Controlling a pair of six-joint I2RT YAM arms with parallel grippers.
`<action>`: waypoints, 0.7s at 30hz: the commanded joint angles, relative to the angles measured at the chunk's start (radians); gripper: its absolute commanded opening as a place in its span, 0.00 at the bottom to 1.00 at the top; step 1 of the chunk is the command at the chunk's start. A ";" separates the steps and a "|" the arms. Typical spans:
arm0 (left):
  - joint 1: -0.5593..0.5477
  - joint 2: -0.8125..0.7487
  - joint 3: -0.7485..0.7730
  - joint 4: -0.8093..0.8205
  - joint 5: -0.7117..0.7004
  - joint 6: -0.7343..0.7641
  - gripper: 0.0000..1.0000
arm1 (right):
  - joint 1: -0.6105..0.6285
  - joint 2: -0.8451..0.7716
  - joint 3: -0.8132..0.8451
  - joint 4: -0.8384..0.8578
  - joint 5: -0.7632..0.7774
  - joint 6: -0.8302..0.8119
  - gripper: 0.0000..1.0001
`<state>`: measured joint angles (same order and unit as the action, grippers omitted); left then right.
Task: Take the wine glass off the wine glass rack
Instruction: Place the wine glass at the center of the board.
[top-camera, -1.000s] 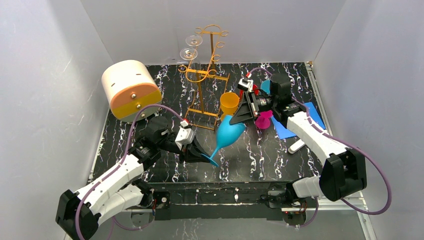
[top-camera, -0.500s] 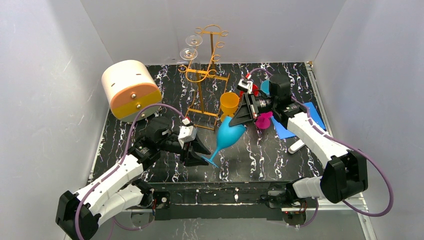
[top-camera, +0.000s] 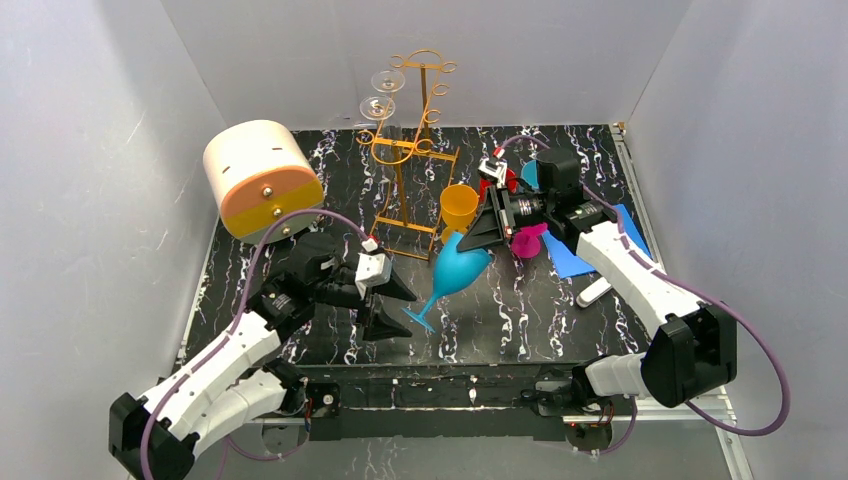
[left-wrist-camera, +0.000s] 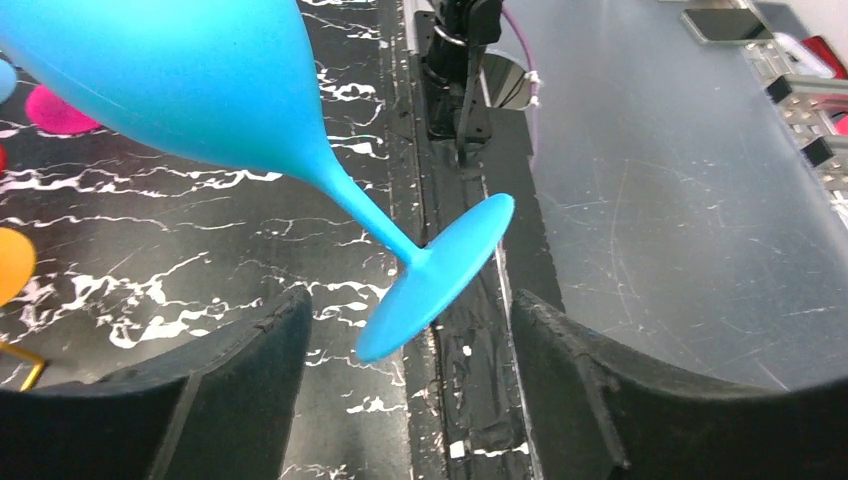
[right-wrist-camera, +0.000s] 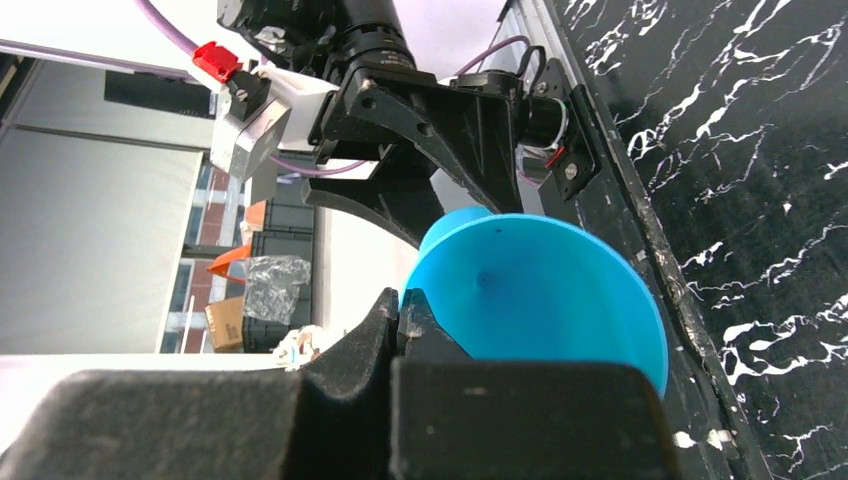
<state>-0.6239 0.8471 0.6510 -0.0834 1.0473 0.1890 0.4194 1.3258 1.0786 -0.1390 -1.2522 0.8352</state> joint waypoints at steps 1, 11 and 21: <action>0.005 -0.060 0.028 -0.051 -0.090 0.030 0.78 | 0.004 -0.027 0.090 -0.168 0.078 -0.144 0.01; 0.006 -0.143 0.019 -0.046 -0.304 -0.011 0.98 | 0.007 -0.035 0.139 -0.391 0.337 -0.302 0.01; 0.006 -0.227 -0.031 0.051 -0.725 -0.180 0.98 | 0.083 -0.065 0.192 -0.498 0.807 -0.410 0.01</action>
<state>-0.6239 0.6392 0.6277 -0.0742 0.5571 0.0994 0.4519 1.3037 1.2068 -0.5968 -0.6895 0.4927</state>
